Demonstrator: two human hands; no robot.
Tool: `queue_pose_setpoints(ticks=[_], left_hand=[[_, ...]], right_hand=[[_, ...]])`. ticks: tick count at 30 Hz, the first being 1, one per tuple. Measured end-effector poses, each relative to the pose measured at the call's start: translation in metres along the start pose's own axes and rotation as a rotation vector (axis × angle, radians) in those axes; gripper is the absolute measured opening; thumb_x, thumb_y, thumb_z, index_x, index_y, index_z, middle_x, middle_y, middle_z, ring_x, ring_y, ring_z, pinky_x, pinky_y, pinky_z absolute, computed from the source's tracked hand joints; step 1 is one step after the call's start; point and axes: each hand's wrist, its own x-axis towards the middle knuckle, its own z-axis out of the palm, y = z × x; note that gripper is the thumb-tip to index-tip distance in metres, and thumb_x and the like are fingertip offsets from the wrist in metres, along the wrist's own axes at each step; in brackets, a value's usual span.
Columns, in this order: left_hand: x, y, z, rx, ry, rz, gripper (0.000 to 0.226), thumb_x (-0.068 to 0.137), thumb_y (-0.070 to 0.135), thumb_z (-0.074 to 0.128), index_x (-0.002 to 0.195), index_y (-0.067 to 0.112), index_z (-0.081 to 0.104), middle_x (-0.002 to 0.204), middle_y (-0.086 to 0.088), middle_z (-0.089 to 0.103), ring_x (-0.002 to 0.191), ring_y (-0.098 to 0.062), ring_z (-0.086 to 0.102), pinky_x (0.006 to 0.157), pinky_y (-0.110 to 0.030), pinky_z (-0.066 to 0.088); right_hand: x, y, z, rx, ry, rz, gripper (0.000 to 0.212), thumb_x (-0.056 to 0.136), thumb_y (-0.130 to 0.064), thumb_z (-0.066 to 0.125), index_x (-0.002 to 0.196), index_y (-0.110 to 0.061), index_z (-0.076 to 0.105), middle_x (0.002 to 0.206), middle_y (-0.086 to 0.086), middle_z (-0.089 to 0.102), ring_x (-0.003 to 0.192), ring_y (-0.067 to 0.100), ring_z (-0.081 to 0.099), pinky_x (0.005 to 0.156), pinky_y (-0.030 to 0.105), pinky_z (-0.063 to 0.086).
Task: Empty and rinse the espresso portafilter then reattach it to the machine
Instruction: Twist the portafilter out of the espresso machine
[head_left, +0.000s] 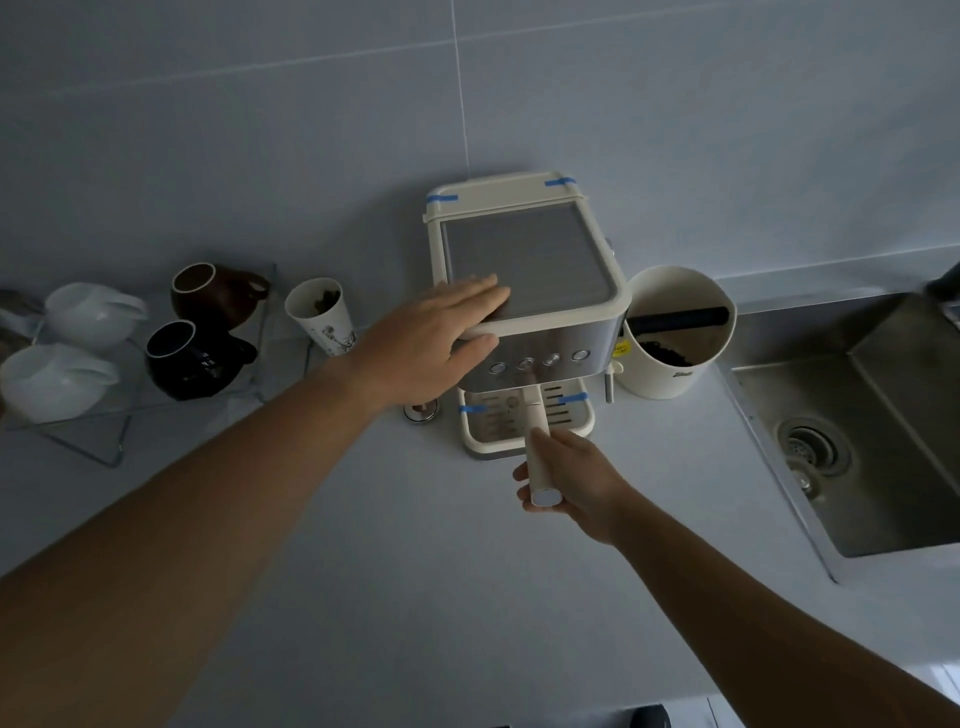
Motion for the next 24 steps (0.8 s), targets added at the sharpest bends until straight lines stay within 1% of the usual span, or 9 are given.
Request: queue_pose_setpoints(ticks=[4, 7, 12, 17, 20, 22, 24], left_hand=[[0.002, -0.012, 0.009, 0.019, -0.005, 0.055, 0.053, 0.101, 0.036, 0.04, 0.15, 0.02, 0.03, 0.16, -0.002, 0.026, 0.149, -0.015, 0.018, 0.119, -0.03, 0.009], [0.003, -0.014, 0.013, 0.027, 0.016, 0.062, 0.054, 0.1, 0.039, 0.039, 0.149, 0.019, 0.032, 0.159, -0.003, 0.029, 0.148, -0.017, 0.021, 0.118, -0.029, 0.008], [0.001, -0.011, 0.018, 0.043, 0.052, 0.041, 0.056, 0.098, 0.043, 0.033, 0.148, 0.018, 0.037, 0.156, -0.005, 0.036, 0.145, -0.02, 0.029, 0.118, -0.032, 0.014], [0.001, -0.011, 0.021, 0.044, 0.084, 0.045, 0.052, 0.099, 0.041, 0.034, 0.146, 0.019, 0.04, 0.154, -0.005, 0.039, 0.144, -0.021, 0.033, 0.119, -0.041, 0.023], [0.003, -0.012, 0.021, 0.019, 0.097, 0.062, 0.052, 0.099, 0.041, 0.036, 0.145, 0.017, 0.042, 0.153, -0.006, 0.041, 0.143, -0.022, 0.035, 0.117, -0.045, 0.028], [0.003, -0.012, 0.021, 0.007, 0.123, 0.072, 0.051, 0.098, 0.04, 0.039, 0.143, 0.016, 0.044, 0.151, -0.008, 0.044, 0.141, -0.024, 0.037, 0.117, -0.047, 0.029], [0.003, -0.012, 0.022, 0.005, 0.139, 0.076, 0.051, 0.098, 0.039, 0.04, 0.143, 0.015, 0.046, 0.151, -0.008, 0.045, 0.14, -0.024, 0.039, 0.117, -0.047, 0.028]], right_hand=[[0.005, 0.001, 0.006, -0.034, 0.015, -0.034, 0.037, 0.102, -0.04, 0.048, 0.13, -0.018, 0.04, 0.095, 0.017, 0.065, 0.068, 0.024, 0.065, 0.063, 0.035, 0.058], [0.009, 0.002, 0.013, -0.019, 0.071, -0.054, 0.035, 0.101, -0.039, 0.048, 0.129, -0.017, 0.043, 0.088, 0.014, 0.062, 0.064, 0.021, 0.062, 0.056, 0.03, 0.055], [0.011, 0.007, 0.021, 0.034, 0.129, -0.12, 0.03, 0.101, -0.034, 0.049, 0.122, -0.012, 0.048, 0.076, 0.01, 0.051, 0.058, 0.017, 0.05, 0.05, 0.029, 0.049], [0.012, 0.009, 0.025, -0.002, 0.164, -0.166, 0.027, 0.102, -0.032, 0.047, 0.121, -0.012, 0.05, 0.072, 0.009, 0.049, 0.053, 0.014, 0.048, 0.045, 0.026, 0.048], [0.015, 0.012, 0.03, 0.004, 0.204, -0.178, 0.031, 0.102, -0.032, 0.046, 0.123, -0.01, 0.05, 0.074, 0.01, 0.049, 0.053, 0.015, 0.048, 0.042, 0.025, 0.046], [0.019, 0.016, 0.044, 0.059, 0.232, -0.179, 0.034, 0.102, -0.035, 0.046, 0.122, -0.008, 0.049, 0.075, 0.011, 0.048, 0.054, 0.018, 0.048, 0.041, 0.026, 0.045], [0.022, 0.017, 0.065, 0.158, 0.238, -0.173, 0.029, 0.102, -0.034, 0.047, 0.115, -0.008, 0.048, 0.075, 0.011, 0.048, 0.056, 0.019, 0.049, 0.044, 0.028, 0.047]])
